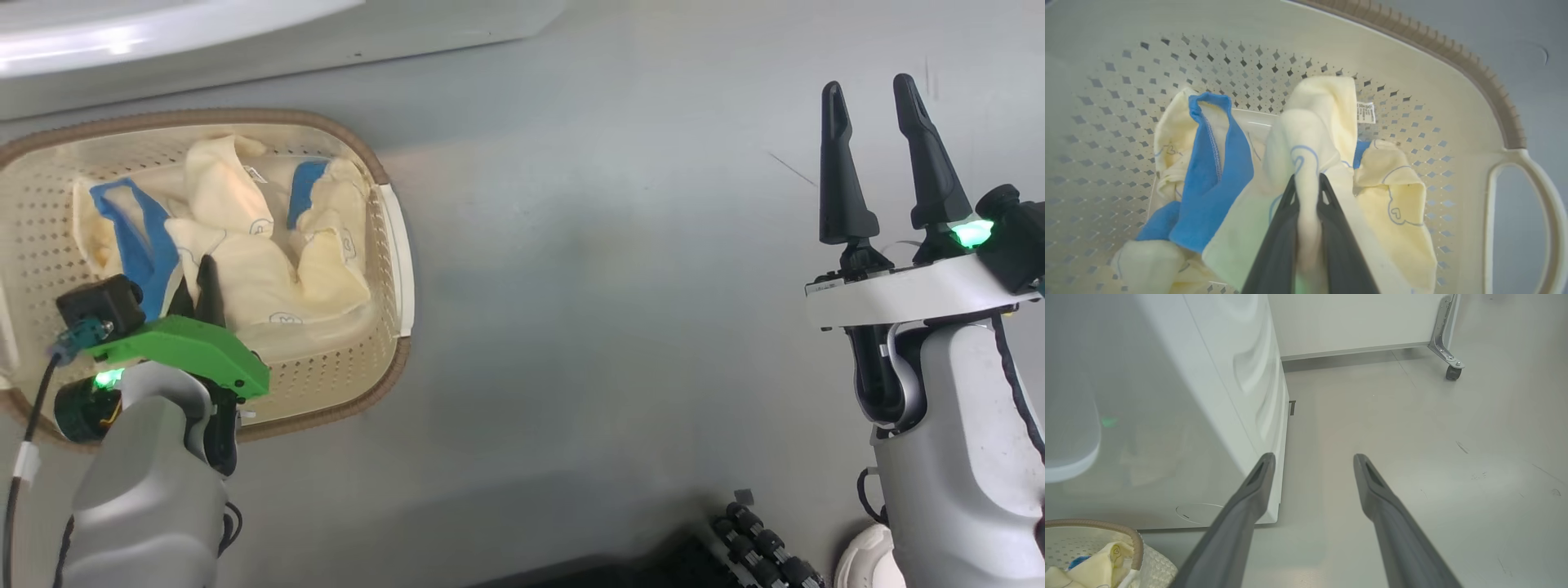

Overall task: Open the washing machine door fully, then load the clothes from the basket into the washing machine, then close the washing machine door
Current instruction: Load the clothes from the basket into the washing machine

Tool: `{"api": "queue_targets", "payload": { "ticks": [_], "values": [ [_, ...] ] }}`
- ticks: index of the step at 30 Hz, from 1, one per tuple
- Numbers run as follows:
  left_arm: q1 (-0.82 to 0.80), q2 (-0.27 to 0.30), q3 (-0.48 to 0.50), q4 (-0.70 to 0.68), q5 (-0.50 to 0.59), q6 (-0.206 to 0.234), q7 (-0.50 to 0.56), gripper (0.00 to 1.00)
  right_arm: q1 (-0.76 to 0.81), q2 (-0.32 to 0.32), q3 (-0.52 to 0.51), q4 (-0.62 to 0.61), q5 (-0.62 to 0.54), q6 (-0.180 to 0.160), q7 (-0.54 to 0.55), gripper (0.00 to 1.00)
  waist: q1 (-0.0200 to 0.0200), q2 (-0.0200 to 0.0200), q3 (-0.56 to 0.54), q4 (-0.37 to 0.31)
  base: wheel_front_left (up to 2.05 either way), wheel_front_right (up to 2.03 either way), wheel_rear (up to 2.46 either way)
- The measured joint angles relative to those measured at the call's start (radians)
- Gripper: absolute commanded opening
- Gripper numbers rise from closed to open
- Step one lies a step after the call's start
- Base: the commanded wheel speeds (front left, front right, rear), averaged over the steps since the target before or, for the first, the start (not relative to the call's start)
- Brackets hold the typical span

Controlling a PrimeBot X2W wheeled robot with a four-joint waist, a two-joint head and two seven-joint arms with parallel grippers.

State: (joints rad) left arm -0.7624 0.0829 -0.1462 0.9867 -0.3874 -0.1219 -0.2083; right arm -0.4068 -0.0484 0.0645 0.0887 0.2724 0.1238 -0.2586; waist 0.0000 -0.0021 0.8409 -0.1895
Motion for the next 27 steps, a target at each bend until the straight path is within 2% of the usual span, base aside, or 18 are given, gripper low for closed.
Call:
{"api": "queue_targets", "payload": {
  "ticks": [18, 27],
  "values": [
    [0.137, -0.029, -0.026, -0.102, -0.027, 0.0, -0.043, 0.0, 0.108, 0.0, -0.035, 0.045, 0.0, 0.0, 0.0, 1.0, 0.0, 0.0, -0.267, 0.083, 0.0, 0.0, 0.0],
    [0.233, -0.031, 0.012, -0.229, -0.026, 0.0, -0.043, 0.0, 0.189, 0.001, -0.04, 0.064, 0.0, 0.0, 0.0, 1.0, -0.0001, 0.0, -0.399, 0.111, 0.0, 0.0, 0.0]
  ]
}}
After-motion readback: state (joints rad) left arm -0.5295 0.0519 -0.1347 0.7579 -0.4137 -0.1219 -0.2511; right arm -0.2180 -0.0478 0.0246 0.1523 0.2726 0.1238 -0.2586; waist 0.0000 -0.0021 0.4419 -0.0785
